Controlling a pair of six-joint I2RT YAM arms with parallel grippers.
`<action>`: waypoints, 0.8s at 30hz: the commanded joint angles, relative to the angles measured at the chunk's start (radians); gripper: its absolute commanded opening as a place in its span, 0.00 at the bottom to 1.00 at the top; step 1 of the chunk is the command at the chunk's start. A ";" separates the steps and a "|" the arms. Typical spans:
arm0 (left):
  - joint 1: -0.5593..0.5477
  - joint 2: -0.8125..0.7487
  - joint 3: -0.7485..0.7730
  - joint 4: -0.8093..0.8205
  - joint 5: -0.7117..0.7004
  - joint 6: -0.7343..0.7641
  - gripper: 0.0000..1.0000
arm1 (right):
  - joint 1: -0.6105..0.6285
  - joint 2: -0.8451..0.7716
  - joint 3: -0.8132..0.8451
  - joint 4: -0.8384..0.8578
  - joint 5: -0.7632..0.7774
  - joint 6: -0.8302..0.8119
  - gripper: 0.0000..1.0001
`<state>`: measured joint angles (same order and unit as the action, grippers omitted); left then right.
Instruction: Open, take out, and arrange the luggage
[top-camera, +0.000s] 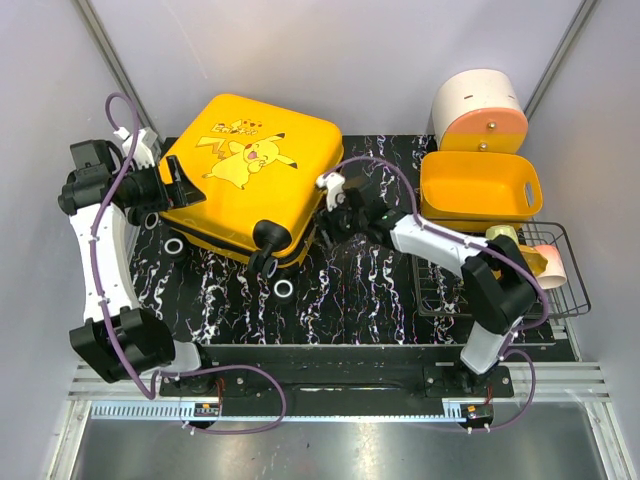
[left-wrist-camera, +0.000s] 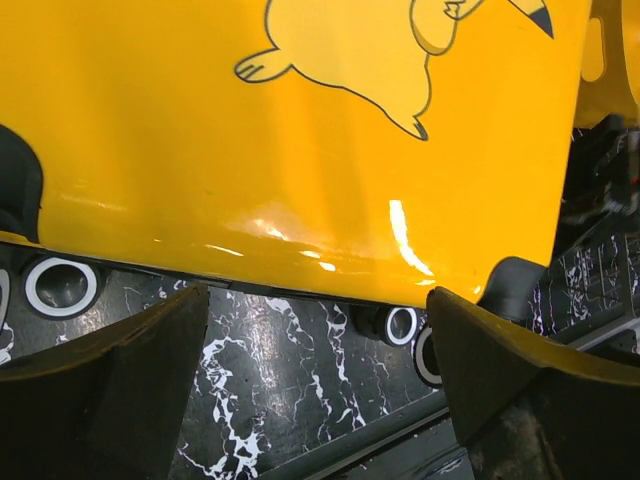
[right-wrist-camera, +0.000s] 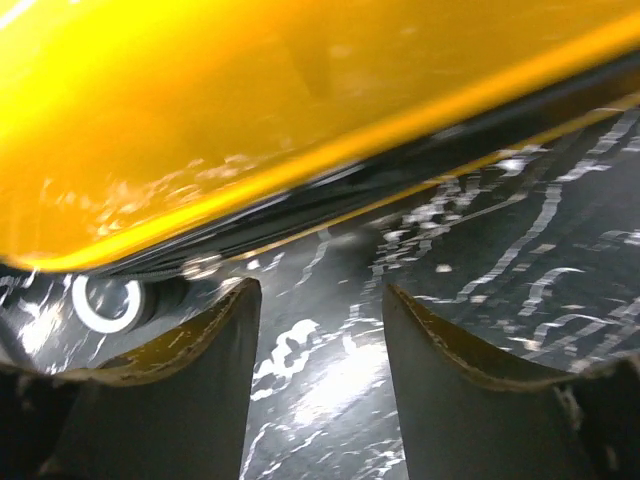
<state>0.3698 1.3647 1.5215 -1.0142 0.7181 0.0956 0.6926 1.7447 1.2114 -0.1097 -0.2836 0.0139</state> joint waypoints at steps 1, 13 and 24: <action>0.020 0.036 0.009 0.051 0.003 -0.014 0.93 | -0.146 0.018 0.089 0.045 0.070 0.075 0.58; 0.024 0.010 -0.007 0.066 0.012 -0.011 0.93 | -0.122 -0.105 -0.003 -0.022 -0.157 0.009 0.74; 0.024 -0.016 -0.041 0.080 0.007 -0.023 0.94 | 0.042 -0.019 0.069 -0.031 -0.040 0.058 0.73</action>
<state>0.3889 1.3830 1.4788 -0.9760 0.7158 0.0795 0.7074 1.6932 1.2125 -0.1341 -0.3710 0.0620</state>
